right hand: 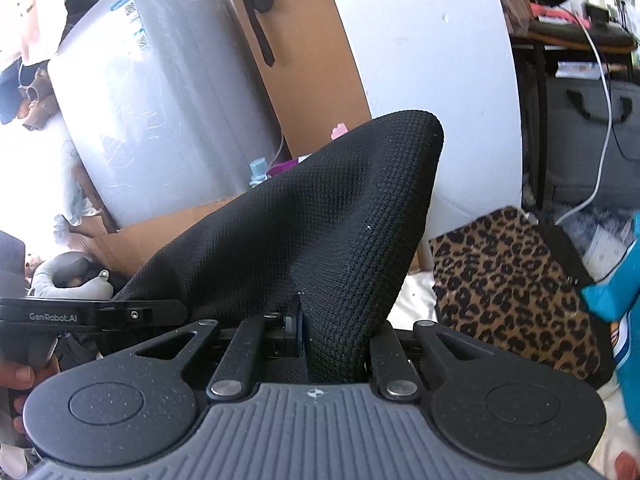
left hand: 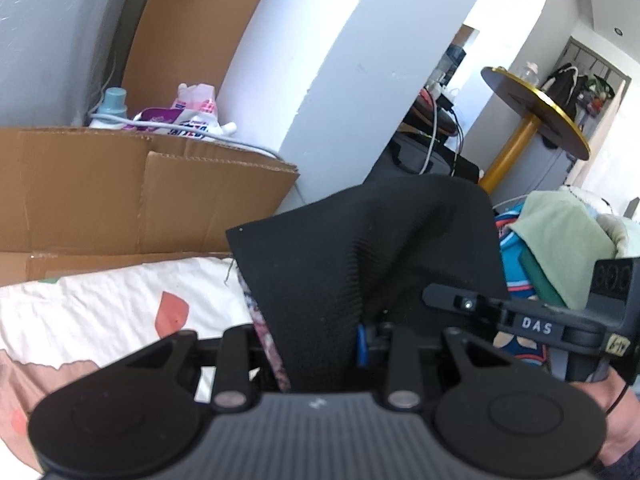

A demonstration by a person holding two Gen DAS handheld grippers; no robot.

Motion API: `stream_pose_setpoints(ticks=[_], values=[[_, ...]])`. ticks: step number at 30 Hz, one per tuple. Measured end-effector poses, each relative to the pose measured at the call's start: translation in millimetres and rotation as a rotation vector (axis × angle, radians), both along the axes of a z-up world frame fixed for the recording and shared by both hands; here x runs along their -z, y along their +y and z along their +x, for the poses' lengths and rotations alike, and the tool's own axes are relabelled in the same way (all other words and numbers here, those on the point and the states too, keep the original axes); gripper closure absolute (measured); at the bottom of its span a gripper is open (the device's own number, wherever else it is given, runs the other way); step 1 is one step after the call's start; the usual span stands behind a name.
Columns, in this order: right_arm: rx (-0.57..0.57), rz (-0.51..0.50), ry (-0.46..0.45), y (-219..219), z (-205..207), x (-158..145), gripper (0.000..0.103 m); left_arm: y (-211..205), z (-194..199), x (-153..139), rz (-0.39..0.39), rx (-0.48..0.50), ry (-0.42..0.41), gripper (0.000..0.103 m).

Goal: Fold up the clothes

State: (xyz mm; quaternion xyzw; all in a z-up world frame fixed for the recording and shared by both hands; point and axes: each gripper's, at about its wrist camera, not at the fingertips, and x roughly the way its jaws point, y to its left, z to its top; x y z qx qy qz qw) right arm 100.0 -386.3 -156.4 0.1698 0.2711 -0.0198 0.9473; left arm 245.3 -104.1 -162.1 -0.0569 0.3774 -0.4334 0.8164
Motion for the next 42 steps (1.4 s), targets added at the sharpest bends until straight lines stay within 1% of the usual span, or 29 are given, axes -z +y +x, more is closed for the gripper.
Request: stream_pose_setpoints(ticks=[7, 10, 17, 23, 28, 33, 37, 40, 42], values=[[0.023, -0.011, -0.009, -18, -5, -4, 0.092, -27, -12, -1, 0.022, 0.028, -0.007, 0.068], [0.037, -0.025, -0.018, -27, -10, -10, 0.092, -40, -17, -1, 0.023, 0.038, -0.001, 0.068], [0.088, -0.066, -0.041, -48, -24, -19, 0.092, -70, -31, -3, 0.022, 0.066, -0.021, 0.068], [0.155, -0.098, -0.034, -70, -35, -25, 0.092, -101, -46, 1, 0.025, 0.112, 0.004, 0.068], [0.219, -0.119, -0.033, -90, -44, -27, 0.092, -121, -53, 10, -0.006, 0.105, 0.032, 0.068], [0.272, -0.149, -0.023, -104, -49, -21, 0.092, -141, -57, 21, -0.037, 0.086, 0.061, 0.068], [0.297, -0.171, 0.007, -116, -46, -14, 0.092, -157, -55, 36, -0.054, 0.098, 0.111, 0.068], [0.316, -0.163, 0.023, -126, -43, -6, 0.092, -165, -53, 51, -0.062, 0.084, 0.145, 0.068], [0.322, -0.180, 0.038, -130, -39, 2, 0.092, -172, -51, 61, -0.064, 0.073, 0.160, 0.068]])
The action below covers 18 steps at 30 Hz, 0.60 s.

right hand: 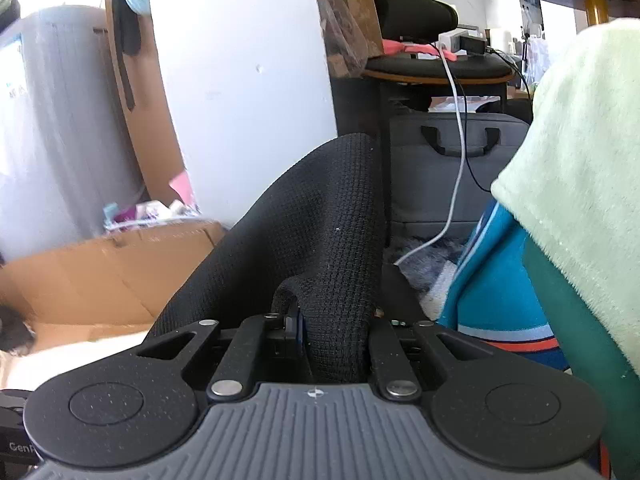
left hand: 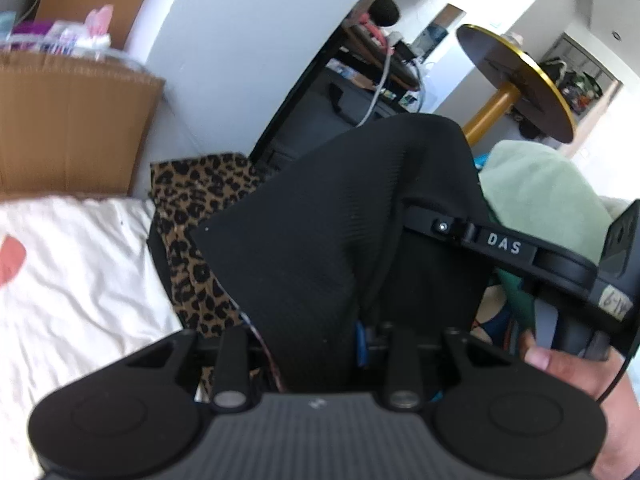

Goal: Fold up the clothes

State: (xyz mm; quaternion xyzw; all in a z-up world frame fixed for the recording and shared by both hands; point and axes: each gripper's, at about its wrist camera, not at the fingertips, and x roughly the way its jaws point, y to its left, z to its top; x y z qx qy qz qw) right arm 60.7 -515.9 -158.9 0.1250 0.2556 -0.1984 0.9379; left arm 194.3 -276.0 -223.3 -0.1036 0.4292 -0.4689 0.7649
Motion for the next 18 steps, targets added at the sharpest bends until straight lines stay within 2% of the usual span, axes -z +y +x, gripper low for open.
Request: stream_pose_setpoints(ticks=[9, 18], values=[[0.012, -0.045, 0.047, -22, 22, 28, 0.092, -23, 18, 30, -0.037, -0.037, 0.021, 0.068], [0.018, -0.040, 0.061, -49, 65, 47, 0.092, -38, 55, 45, -0.047, -0.068, 0.045, 0.069]])
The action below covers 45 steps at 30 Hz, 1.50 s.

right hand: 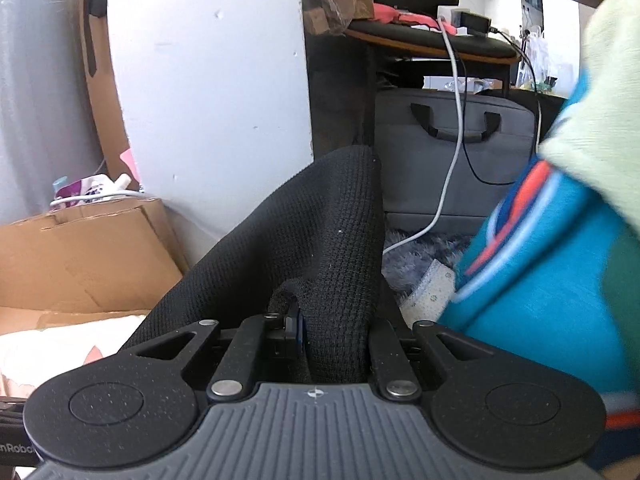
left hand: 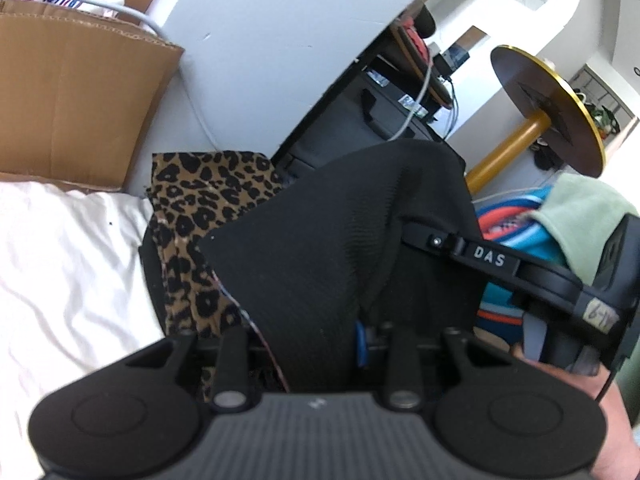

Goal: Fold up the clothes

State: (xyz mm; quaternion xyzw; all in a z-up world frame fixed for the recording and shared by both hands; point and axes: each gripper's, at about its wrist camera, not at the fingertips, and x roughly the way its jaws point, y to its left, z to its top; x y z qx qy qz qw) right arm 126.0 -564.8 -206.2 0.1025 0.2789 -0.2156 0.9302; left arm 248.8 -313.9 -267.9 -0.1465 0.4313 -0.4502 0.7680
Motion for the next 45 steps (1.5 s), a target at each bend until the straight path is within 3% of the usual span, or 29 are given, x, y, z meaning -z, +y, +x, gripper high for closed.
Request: stream_pose_setpoints(ticks=[17, 29, 34, 37, 43, 45], values=[[-0.050, 0.053, 0.004, -33, 72, 26, 0.092, -8, 54, 17, -0.008, -0.065, 0.072, 0.069], [-0.042, 0.085, 0.013, -50, 108, 40, 0.092, -18, 76, 25, 0.003, -0.092, 0.060, 0.069], [-0.040, 0.075, 0.053, -62, 124, 55, 0.091, -20, 89, 37, 0.008, -0.108, 0.093, 0.069], [-0.035, 0.049, 0.083, -70, 134, 67, 0.089, -21, 92, 43, 0.011, -0.115, 0.103, 0.069], [-0.007, 0.013, 0.117, -87, 147, 83, 0.069, -19, 98, 58, 0.022, -0.128, 0.116, 0.069], [-0.005, -0.054, 0.119, -83, 149, 77, 0.067, -20, 101, 58, 0.019, -0.122, 0.114, 0.068]])
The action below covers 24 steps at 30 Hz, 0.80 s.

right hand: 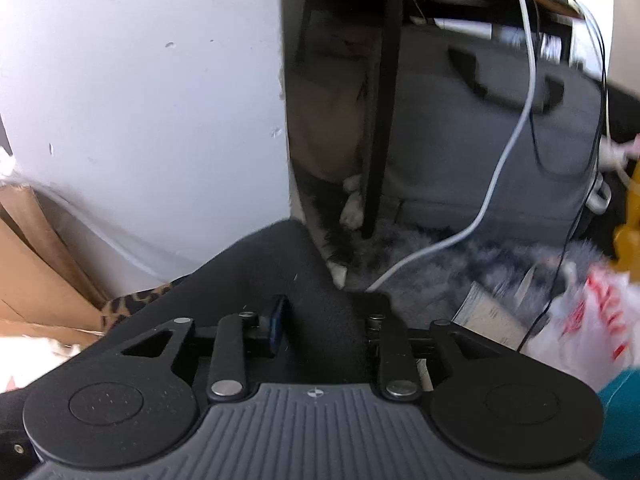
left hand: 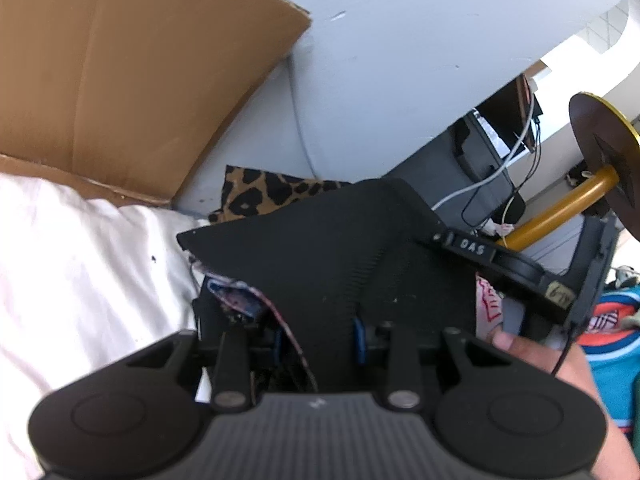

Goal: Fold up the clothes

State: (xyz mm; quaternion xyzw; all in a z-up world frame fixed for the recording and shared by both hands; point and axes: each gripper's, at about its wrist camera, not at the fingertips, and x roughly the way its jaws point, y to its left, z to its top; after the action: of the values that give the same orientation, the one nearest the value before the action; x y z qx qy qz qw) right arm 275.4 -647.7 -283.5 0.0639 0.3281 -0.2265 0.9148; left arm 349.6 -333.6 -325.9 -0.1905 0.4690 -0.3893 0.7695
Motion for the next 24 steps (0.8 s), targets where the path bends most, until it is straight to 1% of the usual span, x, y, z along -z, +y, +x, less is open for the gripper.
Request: stream_pose_setpoints(ticks=[2, 4, 6, 8, 12, 17, 21, 24], values=[[0.002, -0.069, -0.010, 5, 0, -11, 0.066, -1, 3, -1, -0.004, 0.009, 0.003, 0.067], [0.026, -0.090, -0.037, 7, -3, -24, 0.066, -1, 6, -2, -0.014, 0.019, 0.013, 0.063], [0.035, -0.045, -0.088, 11, -13, -36, 0.066, 2, 10, -5, -0.025, 0.009, 0.015, 0.060], [0.017, 0.001, -0.109, 18, -26, -38, 0.066, 6, 17, -7, -0.050, -0.001, 0.029, 0.060], [0.004, 0.086, -0.113, 39, -50, -27, 0.066, 4, 33, -2, -0.090, -0.002, 0.076, 0.060], [-0.017, 0.127, -0.097, 56, -70, -13, 0.066, 4, 46, 3, -0.128, -0.018, 0.102, 0.060], [-0.017, 0.164, -0.056, 59, -82, 3, 0.066, 16, 50, -2, -0.154, -0.039, 0.093, 0.062], [-0.005, 0.187, -0.005, 61, -89, 21, 0.066, 25, 52, -3, -0.147, -0.031, 0.091, 0.063]])
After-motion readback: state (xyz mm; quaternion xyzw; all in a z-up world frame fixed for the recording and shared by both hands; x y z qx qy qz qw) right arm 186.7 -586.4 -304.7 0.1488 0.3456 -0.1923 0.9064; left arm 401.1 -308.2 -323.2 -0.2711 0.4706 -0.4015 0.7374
